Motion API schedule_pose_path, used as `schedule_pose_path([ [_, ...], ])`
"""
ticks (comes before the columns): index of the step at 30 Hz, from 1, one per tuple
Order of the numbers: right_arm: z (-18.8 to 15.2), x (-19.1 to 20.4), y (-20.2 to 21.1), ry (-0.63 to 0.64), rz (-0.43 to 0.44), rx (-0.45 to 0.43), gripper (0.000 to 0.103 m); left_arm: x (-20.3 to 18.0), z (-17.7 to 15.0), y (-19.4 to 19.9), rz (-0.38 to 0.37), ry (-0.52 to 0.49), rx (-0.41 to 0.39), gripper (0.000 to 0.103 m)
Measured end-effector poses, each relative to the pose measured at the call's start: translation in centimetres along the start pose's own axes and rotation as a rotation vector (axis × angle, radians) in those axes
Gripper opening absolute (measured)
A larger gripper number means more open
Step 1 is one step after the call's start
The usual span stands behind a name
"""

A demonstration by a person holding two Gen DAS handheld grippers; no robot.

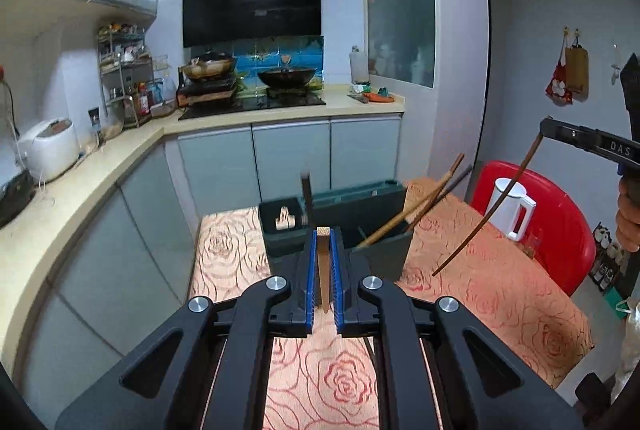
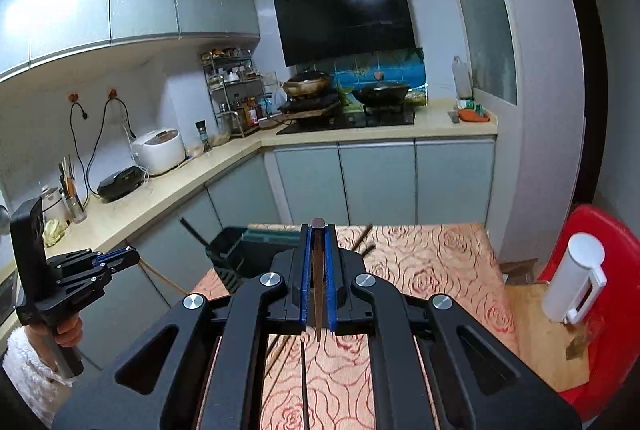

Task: Organize utensils
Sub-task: 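Lift both held chopsticks and carry them over the black caddy, then lower the chopsticks into the caddy and open both tools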

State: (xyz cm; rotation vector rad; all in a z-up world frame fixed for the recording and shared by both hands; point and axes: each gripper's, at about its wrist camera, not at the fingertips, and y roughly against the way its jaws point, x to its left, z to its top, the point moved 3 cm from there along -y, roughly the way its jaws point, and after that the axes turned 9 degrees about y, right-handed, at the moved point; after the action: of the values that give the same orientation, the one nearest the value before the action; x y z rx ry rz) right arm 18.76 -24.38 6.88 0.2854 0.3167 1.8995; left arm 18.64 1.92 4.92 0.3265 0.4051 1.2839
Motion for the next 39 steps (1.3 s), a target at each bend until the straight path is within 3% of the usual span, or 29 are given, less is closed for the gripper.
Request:
schedule_pose_path([
  [9,4.6,0.4,-0.5,0.031,-0.038,-0.034,0.007,-2.1,5.2,-0.7,-0.035,-0.030,-0.035,0.006],
  [20,8.2,1.0,-4.0,0.093,-0.078,-0.031,0.007,-3.6,8.9,-3.7,-0.007,-0.056,-0.045,0.006],
  [27,8.0,1.1,-7.5,0.066,-0.053,0.022,0.007,-3.4,8.2,-7.2,0.009,-0.058,0.014,0.006],
  [36,5.2,1.1,-12.1,0.059,-0.031,0.123,0.007,-2.0,5.8,-12.4,0.047,-0.042,0.107,0.006],
  [39,4.2,1.1,-13.2,0.062,-0.027,0.153,0.007,-1.8,5.2,-13.2,0.061,-0.048,0.105,0.007],
])
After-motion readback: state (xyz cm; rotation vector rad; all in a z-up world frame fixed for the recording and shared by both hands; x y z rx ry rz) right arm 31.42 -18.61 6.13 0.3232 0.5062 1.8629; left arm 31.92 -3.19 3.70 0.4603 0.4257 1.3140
